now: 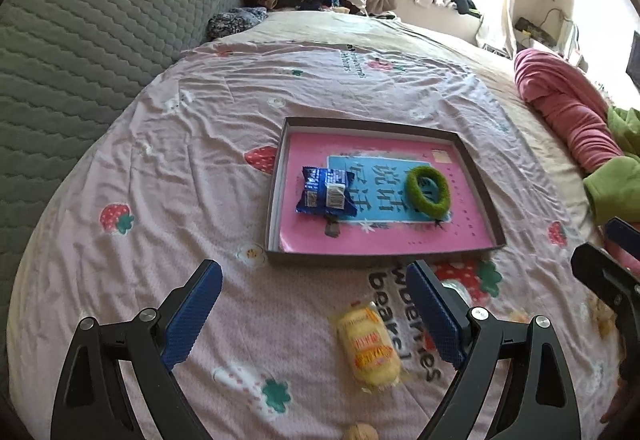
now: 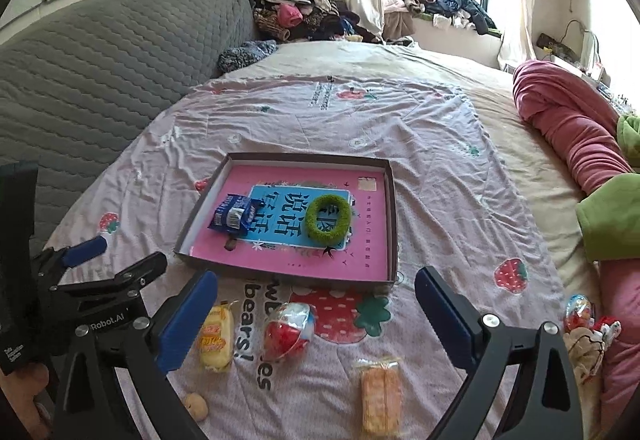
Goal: Organize objects
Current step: 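Withdraw both tools back from the tray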
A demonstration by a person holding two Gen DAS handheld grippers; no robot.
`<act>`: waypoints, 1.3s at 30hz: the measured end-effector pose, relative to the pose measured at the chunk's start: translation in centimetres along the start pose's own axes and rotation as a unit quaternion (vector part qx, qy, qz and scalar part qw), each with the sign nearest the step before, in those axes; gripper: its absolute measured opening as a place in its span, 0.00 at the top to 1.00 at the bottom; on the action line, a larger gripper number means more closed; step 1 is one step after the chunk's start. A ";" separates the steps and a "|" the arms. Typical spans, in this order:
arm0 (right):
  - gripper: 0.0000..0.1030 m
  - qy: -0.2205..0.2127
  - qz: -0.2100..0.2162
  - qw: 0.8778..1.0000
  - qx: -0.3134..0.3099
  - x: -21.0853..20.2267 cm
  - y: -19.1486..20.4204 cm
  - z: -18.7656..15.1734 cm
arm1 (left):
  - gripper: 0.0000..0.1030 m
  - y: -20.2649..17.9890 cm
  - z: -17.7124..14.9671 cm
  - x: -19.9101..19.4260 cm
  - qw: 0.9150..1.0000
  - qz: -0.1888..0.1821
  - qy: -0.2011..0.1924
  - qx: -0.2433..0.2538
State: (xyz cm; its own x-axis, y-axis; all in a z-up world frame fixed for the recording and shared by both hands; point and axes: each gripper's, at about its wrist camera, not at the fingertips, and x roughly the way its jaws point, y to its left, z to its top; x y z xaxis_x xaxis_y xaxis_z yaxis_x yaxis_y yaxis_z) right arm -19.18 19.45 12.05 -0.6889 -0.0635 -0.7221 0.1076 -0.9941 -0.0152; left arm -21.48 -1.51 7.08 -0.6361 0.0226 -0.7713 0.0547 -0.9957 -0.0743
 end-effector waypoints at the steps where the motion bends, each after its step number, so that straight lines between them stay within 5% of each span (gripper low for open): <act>1: 0.03 -0.003 -0.004 1.000 -0.003 -0.6 0.1 -0.1 | 0.09 0.0 -0.2 -0.4 1.000 0.001 -0.001 0.002; 39: 0.03 -0.046 -0.021 0.999 -0.015 -11.5 0.0 -5.2 | 0.09 -1.6 -6.9 -10.0 0.999 0.012 -0.026 0.040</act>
State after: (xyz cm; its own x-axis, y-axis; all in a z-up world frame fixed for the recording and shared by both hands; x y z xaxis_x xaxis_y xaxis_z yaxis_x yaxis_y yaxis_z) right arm -7.56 20.59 16.77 -0.7560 -0.0305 -0.6538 0.0976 -0.9930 -0.0666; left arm -9.87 0.48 10.52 -0.6741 -0.0040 -0.7386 0.0096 -0.9999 -0.0033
